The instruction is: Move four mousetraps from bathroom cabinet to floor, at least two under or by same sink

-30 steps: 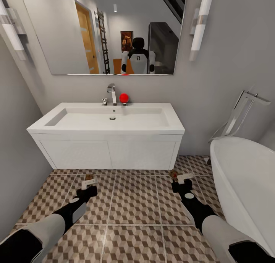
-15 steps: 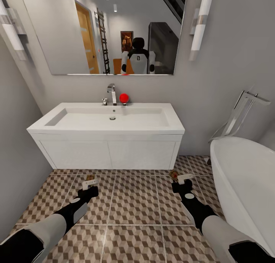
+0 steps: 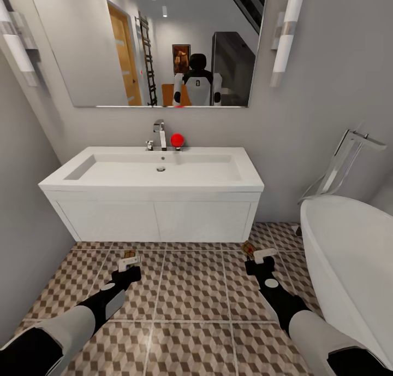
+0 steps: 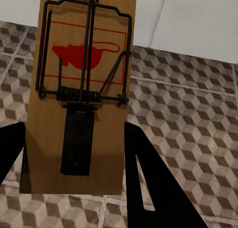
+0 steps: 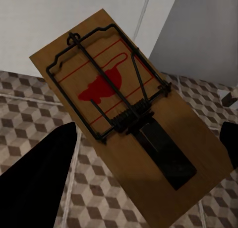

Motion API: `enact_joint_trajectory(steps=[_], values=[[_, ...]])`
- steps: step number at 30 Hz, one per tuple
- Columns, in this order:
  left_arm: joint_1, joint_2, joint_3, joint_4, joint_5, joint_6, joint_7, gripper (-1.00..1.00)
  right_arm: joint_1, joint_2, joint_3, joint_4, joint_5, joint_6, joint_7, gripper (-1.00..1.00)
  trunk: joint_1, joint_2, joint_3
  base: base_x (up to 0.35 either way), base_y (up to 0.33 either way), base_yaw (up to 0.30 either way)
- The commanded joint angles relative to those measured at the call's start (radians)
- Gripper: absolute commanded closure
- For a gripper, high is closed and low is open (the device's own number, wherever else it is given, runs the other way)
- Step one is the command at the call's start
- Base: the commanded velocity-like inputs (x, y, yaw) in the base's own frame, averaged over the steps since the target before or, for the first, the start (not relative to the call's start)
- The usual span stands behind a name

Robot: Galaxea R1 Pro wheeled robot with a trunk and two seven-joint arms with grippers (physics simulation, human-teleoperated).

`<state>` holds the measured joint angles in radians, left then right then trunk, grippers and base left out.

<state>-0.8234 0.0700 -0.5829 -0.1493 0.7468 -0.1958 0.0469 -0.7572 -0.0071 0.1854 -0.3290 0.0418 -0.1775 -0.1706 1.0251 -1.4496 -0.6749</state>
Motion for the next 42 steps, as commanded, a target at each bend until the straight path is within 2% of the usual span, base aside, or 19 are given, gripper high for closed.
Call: enact_joint_trajectory(steps=[1,22,42], values=[[0.0,0.0,-0.008,-0.001,0.005,-0.002,0.005,1.0,-0.001,-0.001,0.006,0.001,0.004,0.0,-0.007,1.0,0.0,0.0,-0.001,-0.066,0.0,0.0],[0.0,-0.003,-0.009,-0.001,0.005,-0.002,0.004,1.0,-0.001,-0.001,0.006,0.001,0.003,0.0,-0.007,1.0,0.0,0.0,-0.001,-0.239,0.0,0.0],[0.0,-0.009,-0.009,0.001,0.005,-0.002,0.004,1.0,-0.001,-0.001,0.006,0.001,0.004,0.0,-0.007,1.0,0.0,0.0,-0.001,-0.108,0.0,0.0]])
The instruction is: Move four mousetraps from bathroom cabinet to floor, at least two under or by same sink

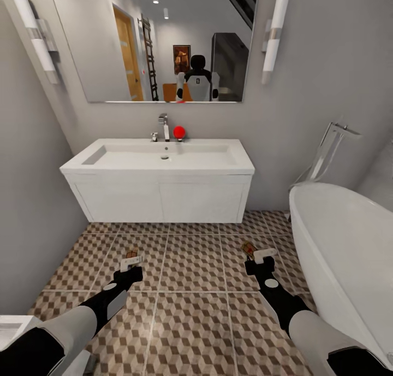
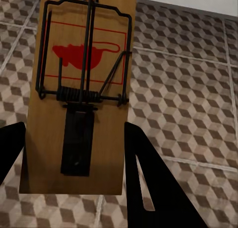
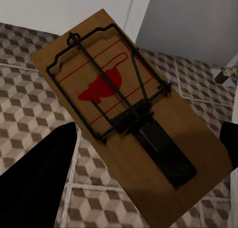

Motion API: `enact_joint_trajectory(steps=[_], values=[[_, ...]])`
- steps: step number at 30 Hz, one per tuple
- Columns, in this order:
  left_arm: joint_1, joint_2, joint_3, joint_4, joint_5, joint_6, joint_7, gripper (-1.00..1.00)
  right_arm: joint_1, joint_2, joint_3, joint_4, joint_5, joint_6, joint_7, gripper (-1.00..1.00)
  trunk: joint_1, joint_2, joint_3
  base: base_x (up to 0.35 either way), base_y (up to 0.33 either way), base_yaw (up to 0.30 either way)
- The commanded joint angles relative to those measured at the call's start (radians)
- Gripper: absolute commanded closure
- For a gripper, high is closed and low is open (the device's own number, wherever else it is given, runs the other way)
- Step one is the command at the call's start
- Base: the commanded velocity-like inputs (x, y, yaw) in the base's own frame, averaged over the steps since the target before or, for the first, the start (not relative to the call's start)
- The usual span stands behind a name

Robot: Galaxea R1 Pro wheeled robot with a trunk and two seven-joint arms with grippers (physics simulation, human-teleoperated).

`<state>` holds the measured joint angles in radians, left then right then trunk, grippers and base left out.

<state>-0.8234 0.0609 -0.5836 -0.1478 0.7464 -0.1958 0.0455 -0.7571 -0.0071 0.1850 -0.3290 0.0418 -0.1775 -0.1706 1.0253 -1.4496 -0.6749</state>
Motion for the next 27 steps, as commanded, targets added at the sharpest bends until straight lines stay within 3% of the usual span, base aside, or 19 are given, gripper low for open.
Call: enact_joint_trajectory(steps=[1,13,27], values=[[0.0,0.0,-0.009,-0.001,0.005,-0.002,0.005,1.0,-0.001,-0.001,0.007,0.001,0.004,0.0,-0.007,1.0,0.0,0.0,-0.001,-0.049,0.0,0.0],[0.0,-0.001,-0.009,-0.002,0.005,-0.003,0.005,1.0,-0.001,-0.001,0.007,-0.001,0.004,-0.002,-0.007,1.0,0.0,0.0,-0.001,-0.008,0.0,0.0],[0.0,-0.021,-0.01,-0.003,0.005,-0.004,0.007,1.0,-0.001,-0.001,0.007,-0.004,0.005,-0.005,-0.007,1.0,0.0,0.0,-0.001,0.0,0.0,0.0]])
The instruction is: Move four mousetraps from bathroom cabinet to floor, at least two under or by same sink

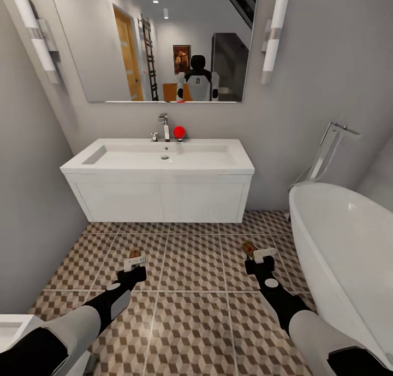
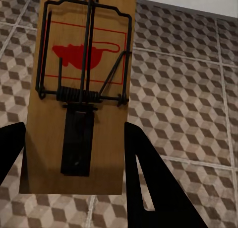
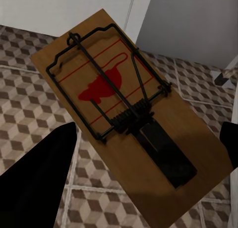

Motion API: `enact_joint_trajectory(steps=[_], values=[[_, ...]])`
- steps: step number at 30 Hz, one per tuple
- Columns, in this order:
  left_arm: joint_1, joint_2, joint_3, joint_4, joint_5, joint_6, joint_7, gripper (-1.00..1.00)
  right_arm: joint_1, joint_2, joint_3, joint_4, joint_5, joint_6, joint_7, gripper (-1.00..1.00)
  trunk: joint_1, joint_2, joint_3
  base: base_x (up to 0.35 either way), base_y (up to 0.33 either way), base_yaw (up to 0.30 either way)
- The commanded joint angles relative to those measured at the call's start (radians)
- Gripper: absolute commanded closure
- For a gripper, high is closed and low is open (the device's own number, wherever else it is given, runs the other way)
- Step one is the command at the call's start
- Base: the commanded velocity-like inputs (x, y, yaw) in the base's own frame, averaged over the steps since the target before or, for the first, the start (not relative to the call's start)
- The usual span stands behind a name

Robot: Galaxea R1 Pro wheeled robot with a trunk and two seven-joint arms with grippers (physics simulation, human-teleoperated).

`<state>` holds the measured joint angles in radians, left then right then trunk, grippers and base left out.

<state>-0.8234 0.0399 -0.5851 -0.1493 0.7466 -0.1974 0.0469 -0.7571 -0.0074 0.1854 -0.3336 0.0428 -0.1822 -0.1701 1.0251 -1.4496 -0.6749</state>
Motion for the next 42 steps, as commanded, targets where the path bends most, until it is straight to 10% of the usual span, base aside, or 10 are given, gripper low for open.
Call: enact_joint_trajectory(steps=[1,20,42], values=[[0.0,0.0,-0.009,-0.001,0.005,-0.002,0.005,1.0,-0.001,-0.001,0.006,0.001,0.004,-0.001,-0.007,1.0,0.0,0.0,-0.001,0.0,0.0,0.0],[0.0,-0.001,-0.009,-0.002,0.005,-0.002,0.005,1.0,0.001,0.0,0.007,-0.002,0.005,-0.002,-0.008,1.0,0.0,0.0,-0.001,0.0,0.0,0.0],[0.0,-0.002,-0.009,-0.001,0.005,-0.002,0.004,1.0,0.002,0.0,0.008,-0.004,0.006,-0.031,-0.008,1.0,0.084,-0.154,-0.094,0.0,0.0,0.0]])
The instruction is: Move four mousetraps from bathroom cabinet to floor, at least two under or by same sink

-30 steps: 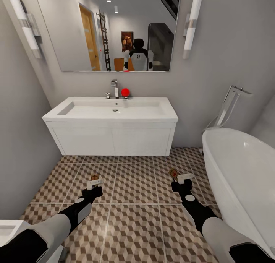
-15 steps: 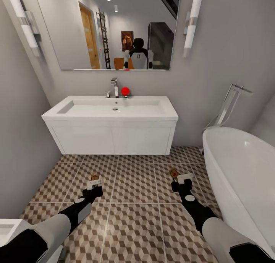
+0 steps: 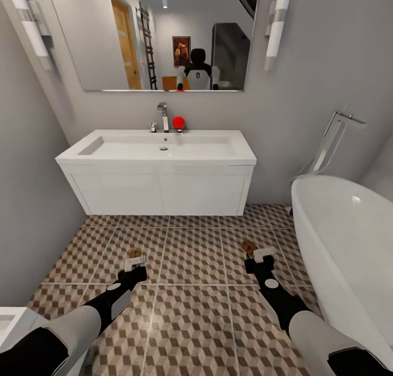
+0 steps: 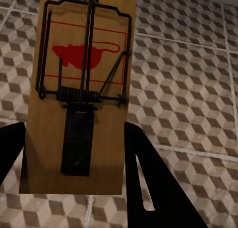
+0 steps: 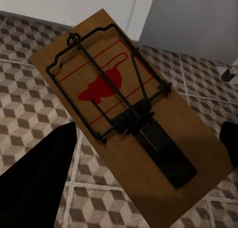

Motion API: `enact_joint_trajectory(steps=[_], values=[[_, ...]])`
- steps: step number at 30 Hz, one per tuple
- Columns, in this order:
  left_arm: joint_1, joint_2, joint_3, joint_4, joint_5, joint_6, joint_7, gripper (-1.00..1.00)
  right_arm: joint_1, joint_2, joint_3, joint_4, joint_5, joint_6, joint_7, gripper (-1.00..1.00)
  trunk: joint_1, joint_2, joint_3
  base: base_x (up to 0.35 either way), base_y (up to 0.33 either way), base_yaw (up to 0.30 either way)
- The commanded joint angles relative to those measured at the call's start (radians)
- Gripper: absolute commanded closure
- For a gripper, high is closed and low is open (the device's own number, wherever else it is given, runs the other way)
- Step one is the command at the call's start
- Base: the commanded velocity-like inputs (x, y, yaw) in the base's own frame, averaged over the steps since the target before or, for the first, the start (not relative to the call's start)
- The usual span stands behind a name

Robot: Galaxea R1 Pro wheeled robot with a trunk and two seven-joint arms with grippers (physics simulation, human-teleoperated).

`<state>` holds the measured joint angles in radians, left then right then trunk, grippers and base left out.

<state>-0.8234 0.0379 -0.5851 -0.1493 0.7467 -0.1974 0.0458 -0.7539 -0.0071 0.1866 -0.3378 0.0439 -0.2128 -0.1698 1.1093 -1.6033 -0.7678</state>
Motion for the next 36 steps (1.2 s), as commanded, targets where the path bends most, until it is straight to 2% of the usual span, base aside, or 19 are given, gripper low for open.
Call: enact_joint_trajectory(steps=[1,12,21,28,36], values=[[0.0,0.0,-0.009,-0.001,0.005,-0.002,0.005,1.0,-0.001,-0.001,0.007,0.001,0.005,-0.001,-0.008,1.0,0.004,-0.008,-0.006,0.0,0.0,0.0],[0.0,0.0,-0.009,-0.001,0.005,-0.002,0.005,1.0,0.0,-0.001,0.007,0.001,0.005,-0.003,-0.008,1.0,0.046,-0.085,-0.058,0.0,0.0,0.0],[0.0,0.0,-0.009,-0.001,0.005,-0.002,0.005,1.0,0.007,0.001,0.008,0.001,0.005,-0.02,-0.008,1.0,0.08,-0.148,-0.089,0.0,0.0,0.0],[0.0,-0.001,-0.009,-0.001,0.005,-0.002,0.005,1.0,0.008,0.001,0.033,0.0,0.005,-0.02,-0.01,1.0,0.107,-0.197,-0.121,0.0,0.0,0.0],[0.0,-0.001,-0.009,-0.001,0.005,-0.002,0.005,1.0,0.008,0.001,0.037,0.001,0.005,-0.021,-0.011,1.0,0.138,-0.253,-0.159,0.0,0.0,0.0]])
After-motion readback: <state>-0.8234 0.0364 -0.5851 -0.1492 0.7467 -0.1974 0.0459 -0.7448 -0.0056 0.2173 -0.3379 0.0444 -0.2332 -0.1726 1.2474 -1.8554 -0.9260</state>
